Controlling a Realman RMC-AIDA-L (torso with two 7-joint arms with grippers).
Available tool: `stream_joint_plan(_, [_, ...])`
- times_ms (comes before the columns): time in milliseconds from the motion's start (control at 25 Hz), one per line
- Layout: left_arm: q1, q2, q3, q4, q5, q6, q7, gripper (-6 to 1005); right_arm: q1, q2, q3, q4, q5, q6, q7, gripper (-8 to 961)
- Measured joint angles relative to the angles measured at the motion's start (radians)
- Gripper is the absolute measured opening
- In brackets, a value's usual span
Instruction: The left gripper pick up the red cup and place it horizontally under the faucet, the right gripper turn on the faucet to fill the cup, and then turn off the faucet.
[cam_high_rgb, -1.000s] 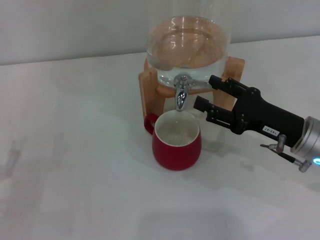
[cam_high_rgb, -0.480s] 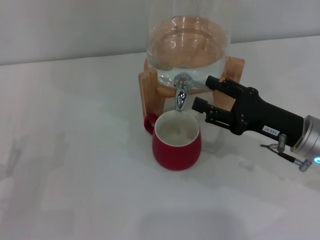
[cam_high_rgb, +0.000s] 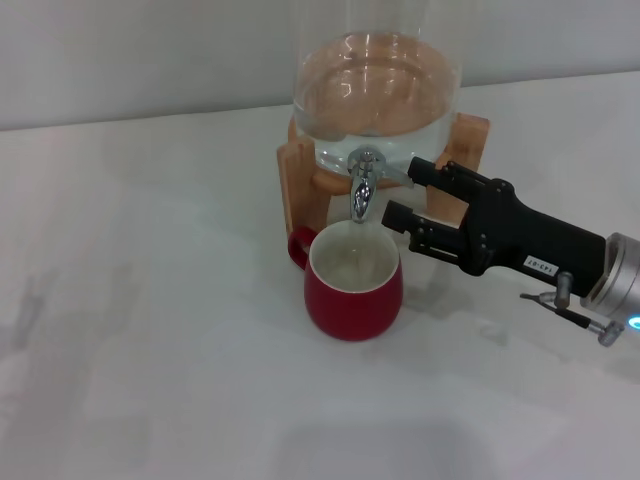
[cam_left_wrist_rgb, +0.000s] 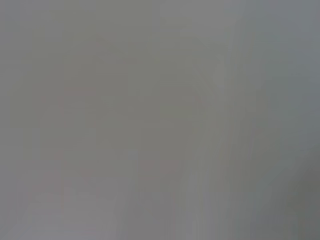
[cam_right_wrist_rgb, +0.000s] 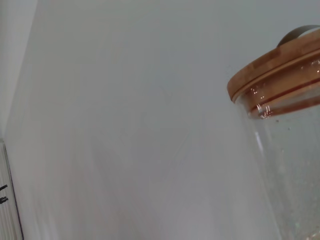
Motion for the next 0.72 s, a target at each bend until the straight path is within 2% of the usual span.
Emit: stream_joint_plan(720, [-0.001,0.0,0.0,0.0,0.005,-0.001,0.0,878,0.001,-0.004,-0.02,-0.003,-0.01,-0.006,0.016,780])
